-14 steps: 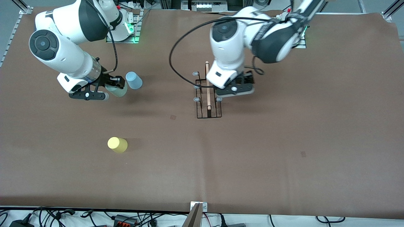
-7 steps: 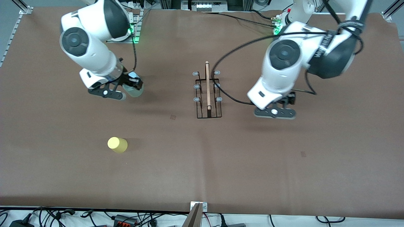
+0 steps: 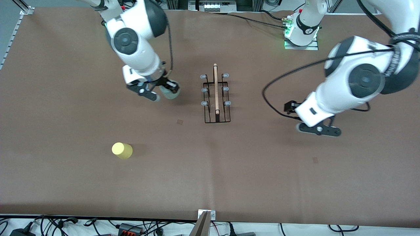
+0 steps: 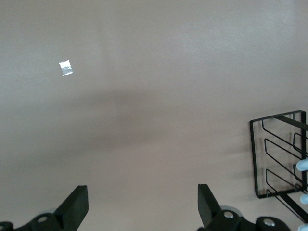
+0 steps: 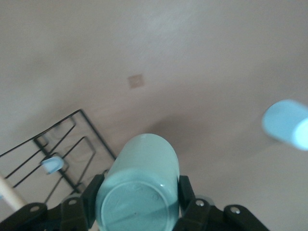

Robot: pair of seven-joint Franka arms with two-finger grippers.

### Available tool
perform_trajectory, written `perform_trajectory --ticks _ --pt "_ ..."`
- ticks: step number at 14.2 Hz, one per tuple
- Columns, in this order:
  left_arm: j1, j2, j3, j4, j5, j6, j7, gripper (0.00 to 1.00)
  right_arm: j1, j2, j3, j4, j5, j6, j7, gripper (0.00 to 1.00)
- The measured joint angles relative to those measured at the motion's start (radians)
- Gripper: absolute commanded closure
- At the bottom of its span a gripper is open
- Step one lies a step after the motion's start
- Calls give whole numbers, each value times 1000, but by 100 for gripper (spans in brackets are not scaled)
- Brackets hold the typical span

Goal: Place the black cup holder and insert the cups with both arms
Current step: 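Raise the left gripper away while the right gripper carries the cup toward the rack, then lower the teal cup onto a rack peg and open the right gripper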

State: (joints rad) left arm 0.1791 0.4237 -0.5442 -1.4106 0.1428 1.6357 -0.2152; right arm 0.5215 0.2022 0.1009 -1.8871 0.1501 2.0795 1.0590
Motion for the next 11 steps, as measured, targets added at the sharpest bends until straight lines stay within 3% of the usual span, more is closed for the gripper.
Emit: perform_trajectory --ticks 4,11 --pt "57 1 0 -2 -18 -8 97 0 37 33 63 1 7 31 131 88" --pt "65 2 -1 -3 -18 -84 113 0 41 33 139 3 7 31 199 88"
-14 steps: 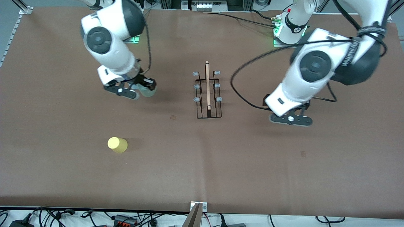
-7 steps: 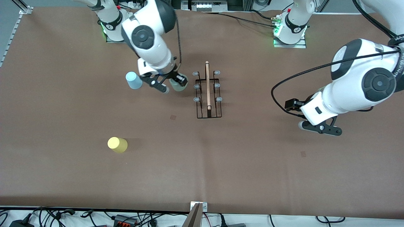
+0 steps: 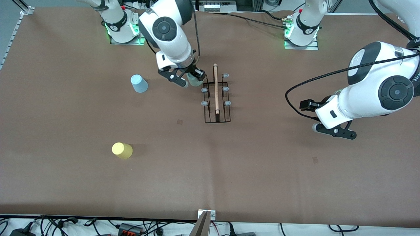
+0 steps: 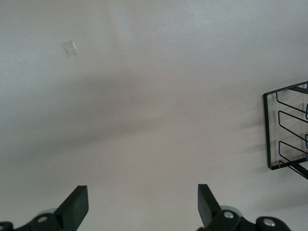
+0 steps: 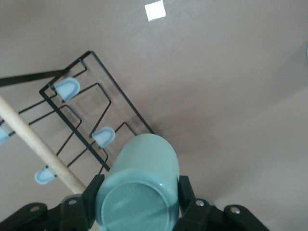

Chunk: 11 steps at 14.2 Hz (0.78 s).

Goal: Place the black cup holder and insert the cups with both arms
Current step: 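Lower the teal cup onto a rack peg and open the right gripper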

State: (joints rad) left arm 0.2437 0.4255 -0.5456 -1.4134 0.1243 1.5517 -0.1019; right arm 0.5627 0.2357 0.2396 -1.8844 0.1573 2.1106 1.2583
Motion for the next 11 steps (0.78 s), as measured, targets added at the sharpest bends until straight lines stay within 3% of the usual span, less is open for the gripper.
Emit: perform_trajectory --ticks 8,9,11 --pt "-4 13 -3 -1 -1 17 0 0 9 35 75 -26 -82 48 69 87" --pt "-7 24 -3 -1 -1 50 0 0 9 42 75 -27 -91 54 70 75" --pt "-10 44 -3 -1 -1 125 0 0 9 56 75 -27 -100 71 75 31"
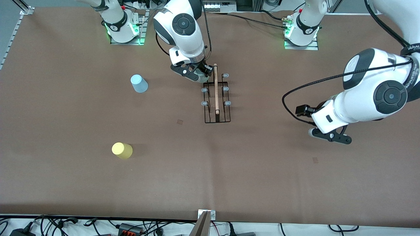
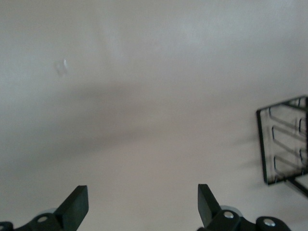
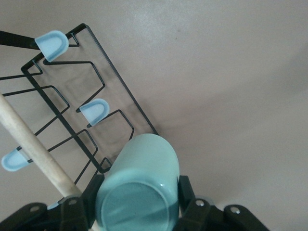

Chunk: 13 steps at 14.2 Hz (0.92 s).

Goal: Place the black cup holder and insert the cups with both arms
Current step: 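Lower the teal cup onto a rack peg and open the right gripper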

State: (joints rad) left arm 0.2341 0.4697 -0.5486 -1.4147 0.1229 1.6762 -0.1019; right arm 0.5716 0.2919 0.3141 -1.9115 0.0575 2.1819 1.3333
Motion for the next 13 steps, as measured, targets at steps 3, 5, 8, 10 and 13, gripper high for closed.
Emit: perform_trajectory --ticks 3,5,8,10,13 --pt "-2 35 0 0 0 67 1 0 -1 22 0 0 -4 38 7 0" --pt "-4 60 0 0 0 138 3 0 -5 27 -1 0 -20 45 7 0" --pt "-6 85 0 -1 0 205 8 0 -17 27 -1 3 -70 46 1 0" --pt "-10 93 -1 -2 0 209 12 0 -29 24 -4 12 -84 46 -28 0" --pt "-33 94 -3 -2 0 209 12 0 -107 -9 -9 20 -101 8 -165 0"
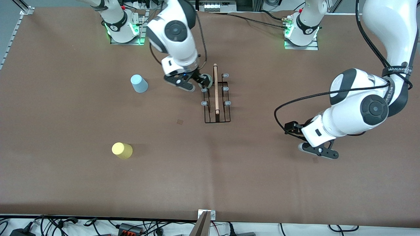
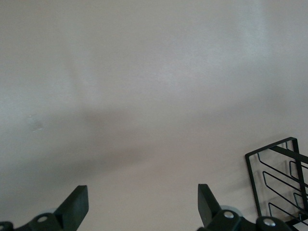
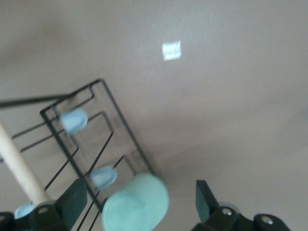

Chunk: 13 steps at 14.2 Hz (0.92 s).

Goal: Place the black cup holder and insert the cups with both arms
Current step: 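Lower the teal cup onto a rack peg and open the right gripper, then withdraw the right gripper from the rack toward the yellow cup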

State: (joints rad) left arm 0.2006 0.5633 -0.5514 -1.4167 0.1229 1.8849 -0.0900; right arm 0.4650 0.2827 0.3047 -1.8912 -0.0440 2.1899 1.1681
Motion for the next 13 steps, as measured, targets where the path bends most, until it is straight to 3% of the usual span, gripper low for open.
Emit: perform_trajectory --ticks 5,13 --pt "-18 0 0 0 0 3 0 0 -143 -47 -43 1 -15 -96 -284 0" --pt "-17 0 0 0 0 6 0 0 -315 -39 -52 0 -63 -131 -627 0"
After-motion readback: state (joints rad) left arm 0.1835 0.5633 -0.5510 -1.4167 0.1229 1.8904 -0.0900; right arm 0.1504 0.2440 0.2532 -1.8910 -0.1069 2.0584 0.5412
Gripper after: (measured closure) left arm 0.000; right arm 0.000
